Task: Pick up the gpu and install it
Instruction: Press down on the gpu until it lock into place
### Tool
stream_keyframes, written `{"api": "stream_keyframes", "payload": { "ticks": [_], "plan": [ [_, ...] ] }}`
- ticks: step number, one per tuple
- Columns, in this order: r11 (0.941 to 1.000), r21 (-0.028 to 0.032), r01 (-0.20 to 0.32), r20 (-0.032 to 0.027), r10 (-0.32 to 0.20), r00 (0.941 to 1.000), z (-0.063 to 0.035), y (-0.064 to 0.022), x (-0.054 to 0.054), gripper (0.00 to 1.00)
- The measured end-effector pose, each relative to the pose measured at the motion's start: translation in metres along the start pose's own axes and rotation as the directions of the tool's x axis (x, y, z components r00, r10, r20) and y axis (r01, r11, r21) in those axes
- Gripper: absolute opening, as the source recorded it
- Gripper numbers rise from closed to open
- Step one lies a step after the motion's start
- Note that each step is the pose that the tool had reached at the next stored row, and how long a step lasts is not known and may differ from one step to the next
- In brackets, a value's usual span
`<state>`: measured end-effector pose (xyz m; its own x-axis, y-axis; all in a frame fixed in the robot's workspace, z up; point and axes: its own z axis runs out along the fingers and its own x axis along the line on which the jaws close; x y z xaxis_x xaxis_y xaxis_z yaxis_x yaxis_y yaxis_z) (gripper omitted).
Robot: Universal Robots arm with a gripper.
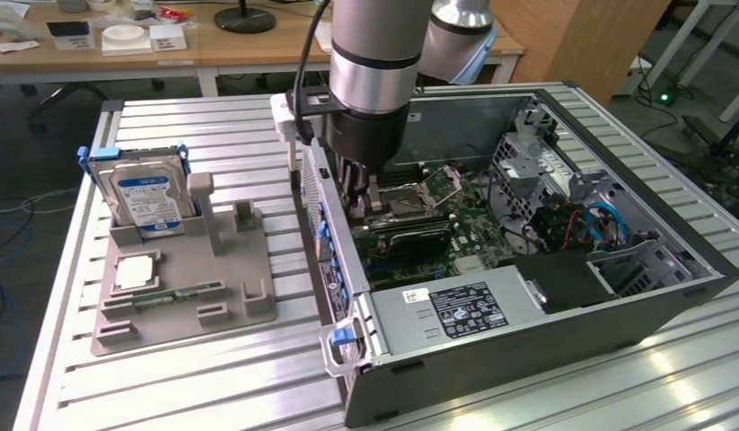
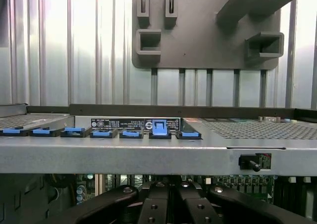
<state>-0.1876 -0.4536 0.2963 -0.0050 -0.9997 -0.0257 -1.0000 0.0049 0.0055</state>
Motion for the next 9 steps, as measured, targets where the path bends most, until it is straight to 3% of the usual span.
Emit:
{"api": "stream_keyframes", "payload": {
  "ticks": [9],
  "plan": [
    [1.0, 0.0002, 0.0, 0.0014, 0.0, 1.0, 0.0012, 0.0037, 0.0025, 0.11]
  ]
}}
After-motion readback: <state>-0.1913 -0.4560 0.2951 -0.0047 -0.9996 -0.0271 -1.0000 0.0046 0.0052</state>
